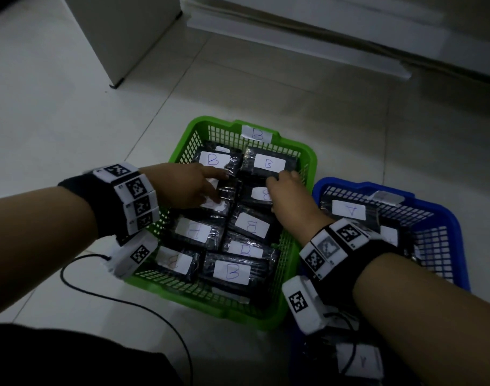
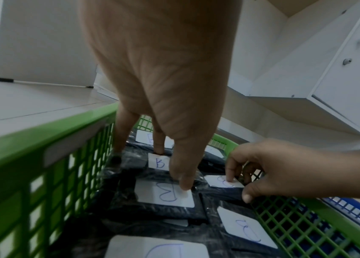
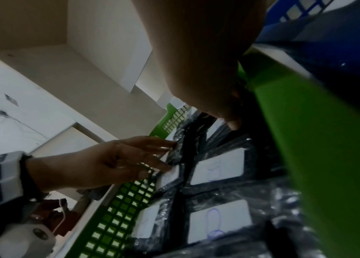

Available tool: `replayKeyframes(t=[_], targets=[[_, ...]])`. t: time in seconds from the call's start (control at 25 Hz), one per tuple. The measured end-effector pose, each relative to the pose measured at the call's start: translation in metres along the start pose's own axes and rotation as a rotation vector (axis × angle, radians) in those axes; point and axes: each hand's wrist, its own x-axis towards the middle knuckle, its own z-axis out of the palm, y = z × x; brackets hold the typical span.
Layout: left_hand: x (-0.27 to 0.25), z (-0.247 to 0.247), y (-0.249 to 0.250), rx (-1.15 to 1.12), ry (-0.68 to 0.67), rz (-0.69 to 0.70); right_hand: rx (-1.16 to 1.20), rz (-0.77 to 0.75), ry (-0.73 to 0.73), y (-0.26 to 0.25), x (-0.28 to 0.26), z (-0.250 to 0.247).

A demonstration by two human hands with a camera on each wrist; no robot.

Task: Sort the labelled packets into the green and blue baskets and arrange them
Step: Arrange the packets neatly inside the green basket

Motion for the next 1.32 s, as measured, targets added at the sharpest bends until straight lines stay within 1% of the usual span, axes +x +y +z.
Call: replayKeyframes(t=[0.12,0.28,0.36,0.44,0.48,0.56,0.6,0.64,0.68,0.72,0.76,0.8,0.88,1.0,1.08,1.16,1.24,1.32], targets=[[0.0,0.003,-0.003,-0.01,-0.009,0.004,-0.001,-0.01,-0.009,0.004,0.002,-0.005],[0.0,0.006,-0.003,-0.028,0.0,0.001,-0.042,0.045,0.0,0.005,0.006,-0.009],[0.0,0.006,-0.002,-0.01,-0.001,0.002,-0.08,0.036,-0.035,0.001,0.007,-0.007],[0.001,0.004,0.0,0.01,0.006,-0.016,-0.026,0.042,-0.051,0.004,0.011,-0.005],[0.001,0.002,0.0,0.029,0.028,-0.02,0.033,0.058,-0.017,0.007,0.013,-0.006],[0.002,-0.002,-0.005,0.038,0.153,0.004,0.13,0.088,0.177,0.016,0.022,-0.01],[0.004,-0.003,-0.009,0.034,0.211,0.014,0.143,0.09,0.253,0.018,0.026,-0.01],[0.004,-0.004,-0.01,0.029,0.233,0.022,0.129,0.084,0.259,0.019,0.031,-0.01],[0.005,-0.005,-0.011,0.026,0.215,0.016,0.114,0.079,0.221,0.02,0.034,-0.009],[0.006,-0.005,-0.012,0.026,0.163,0.003,0.113,0.086,0.174,0.019,0.037,-0.008],[0.007,-0.004,-0.013,0.025,0.11,-0.012,0.126,0.097,0.151,0.019,0.039,-0.007],[0.007,-0.003,-0.013,0.02,0.087,-0.018,0.155,0.109,0.146,0.02,0.041,-0.006],[0.005,-0.001,-0.013,0.019,0.082,-0.024,0.213,0.129,0.114,0.022,0.042,-0.004],[0.004,0.0,-0.014,-0.006,0.065,-0.031,0.222,0.133,0.046,0.023,0.043,-0.007],[0.004,-0.004,-0.012,0.011,0.062,-0.026,0.237,0.141,0.07,0.025,0.042,-0.008],[0.003,-0.006,-0.013,0.036,0.051,-0.031,0.292,0.14,0.124,0.025,0.038,-0.012],[-0.002,-0.007,-0.014,0.069,0.036,-0.024,0.363,0.093,0.152,0.023,0.029,-0.017],[-0.006,-0.006,-0.019,0.065,0.043,0.011,0.422,0.017,0.147,0.02,0.016,-0.019]])
